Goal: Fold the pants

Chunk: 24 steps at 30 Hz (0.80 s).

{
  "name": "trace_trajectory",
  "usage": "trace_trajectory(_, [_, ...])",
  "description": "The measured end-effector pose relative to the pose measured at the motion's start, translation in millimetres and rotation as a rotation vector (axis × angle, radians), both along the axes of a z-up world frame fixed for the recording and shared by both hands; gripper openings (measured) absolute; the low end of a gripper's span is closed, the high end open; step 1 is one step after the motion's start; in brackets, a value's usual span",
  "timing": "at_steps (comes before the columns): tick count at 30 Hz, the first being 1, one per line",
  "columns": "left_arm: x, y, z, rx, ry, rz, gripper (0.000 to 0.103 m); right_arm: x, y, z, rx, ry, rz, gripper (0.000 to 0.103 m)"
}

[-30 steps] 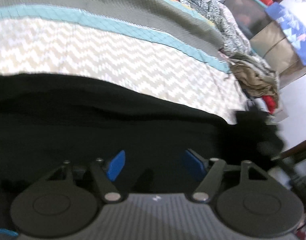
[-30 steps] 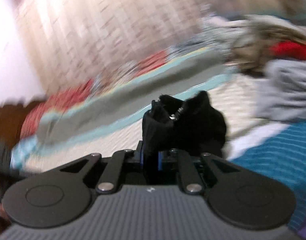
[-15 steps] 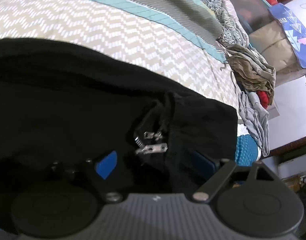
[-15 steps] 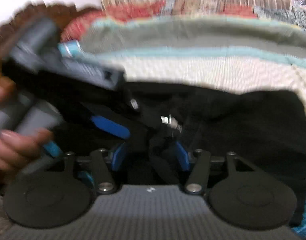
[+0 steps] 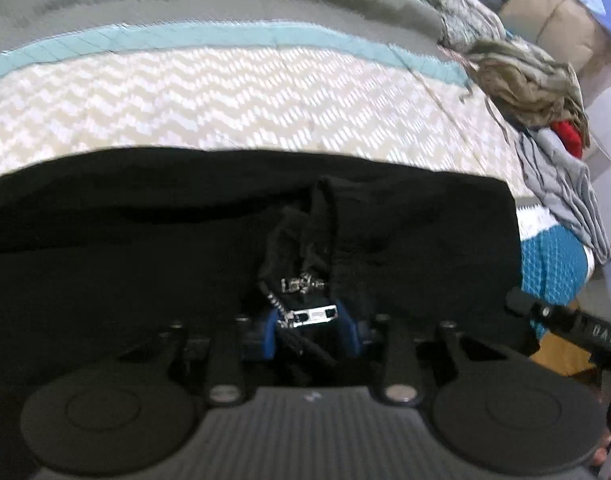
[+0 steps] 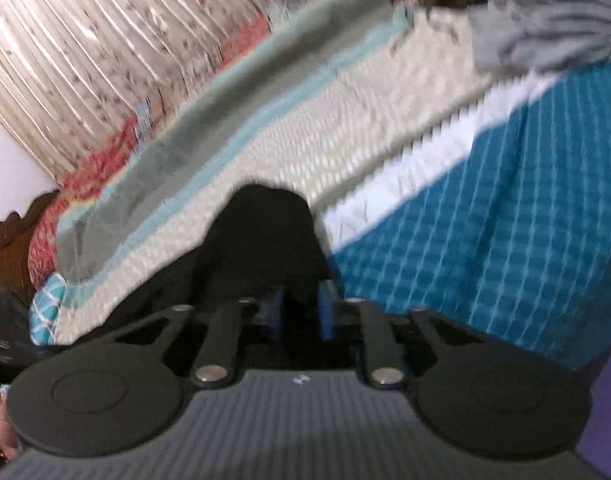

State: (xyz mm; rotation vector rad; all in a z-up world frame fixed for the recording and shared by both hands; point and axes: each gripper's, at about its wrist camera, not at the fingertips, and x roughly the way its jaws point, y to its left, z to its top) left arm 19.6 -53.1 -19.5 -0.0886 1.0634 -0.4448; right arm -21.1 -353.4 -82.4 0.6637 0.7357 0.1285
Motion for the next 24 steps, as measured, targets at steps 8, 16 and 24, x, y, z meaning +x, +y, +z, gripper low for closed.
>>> trace_trajectory(8, [-22.5,75.0,16.0,0.027,-0.053,0.189,0.029,-6.0,71.3,36.3,-0.171,-0.156,0.206,0.018])
trace_trajectory(16, [-9.2,83.7,-13.7,0.033,0.019,0.234,0.040,28.0,95.2,-0.7,-0.289,0.037,0.244,0.016])
trace_trajectory(24, [-35.5,114.0,21.3,-0.018,-0.087,0.212,0.058,7.1,98.0,45.9,-0.237,-0.140,0.280,0.031])
